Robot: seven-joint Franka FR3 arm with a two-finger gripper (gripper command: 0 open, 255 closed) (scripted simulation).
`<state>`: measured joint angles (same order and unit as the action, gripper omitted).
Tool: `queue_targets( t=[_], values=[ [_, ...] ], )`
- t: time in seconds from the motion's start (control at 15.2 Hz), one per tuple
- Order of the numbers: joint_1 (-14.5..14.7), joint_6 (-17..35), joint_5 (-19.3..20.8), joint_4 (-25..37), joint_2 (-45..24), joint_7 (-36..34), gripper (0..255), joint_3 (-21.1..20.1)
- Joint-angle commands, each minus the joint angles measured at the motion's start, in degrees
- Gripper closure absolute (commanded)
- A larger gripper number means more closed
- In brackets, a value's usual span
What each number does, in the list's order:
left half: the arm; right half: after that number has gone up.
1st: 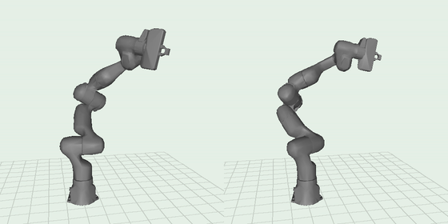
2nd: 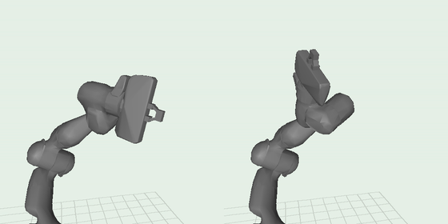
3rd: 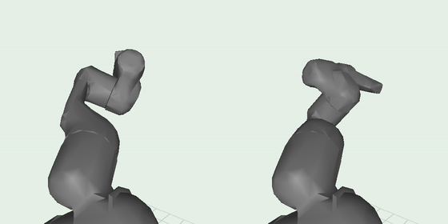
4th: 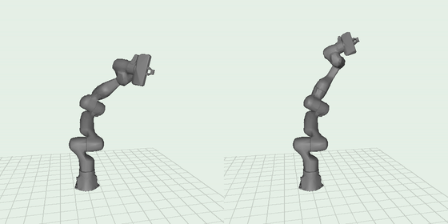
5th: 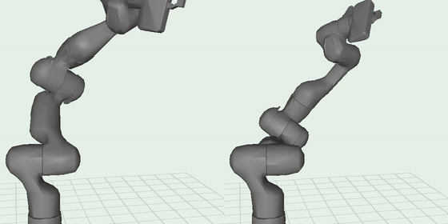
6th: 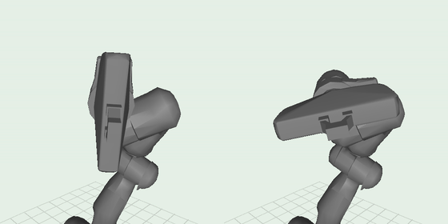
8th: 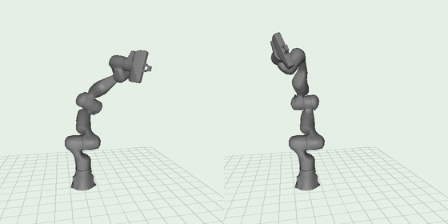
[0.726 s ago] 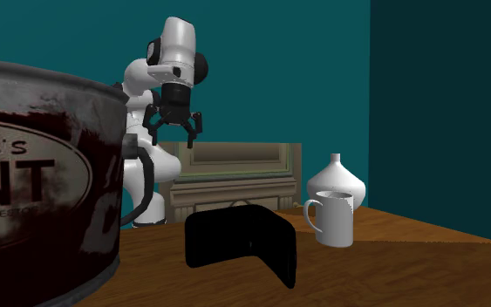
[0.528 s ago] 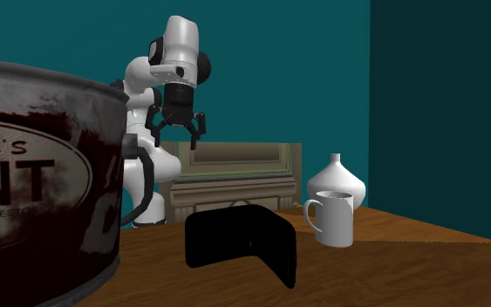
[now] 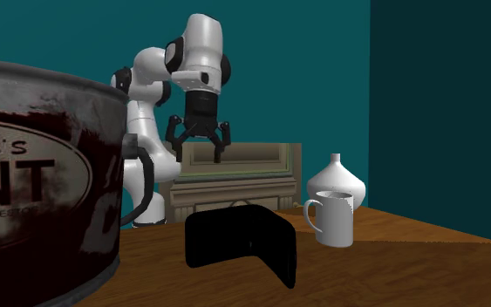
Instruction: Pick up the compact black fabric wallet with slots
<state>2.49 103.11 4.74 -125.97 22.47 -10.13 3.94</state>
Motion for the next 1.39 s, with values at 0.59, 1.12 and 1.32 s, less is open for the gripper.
queue_targets(
  t=[0.59,1.12,1.32],
  values=[
    [0.7,3.8,-3.4,21.1,-25.9,-1.2,0,0.1],
    [0.5,5.0,-4.8,30.0,-36.3,-1.5,0,-0.1],
    [0.5,7.1,-4.8,28.3,-36.8,-1.5,0,-0.1]
  ],
)
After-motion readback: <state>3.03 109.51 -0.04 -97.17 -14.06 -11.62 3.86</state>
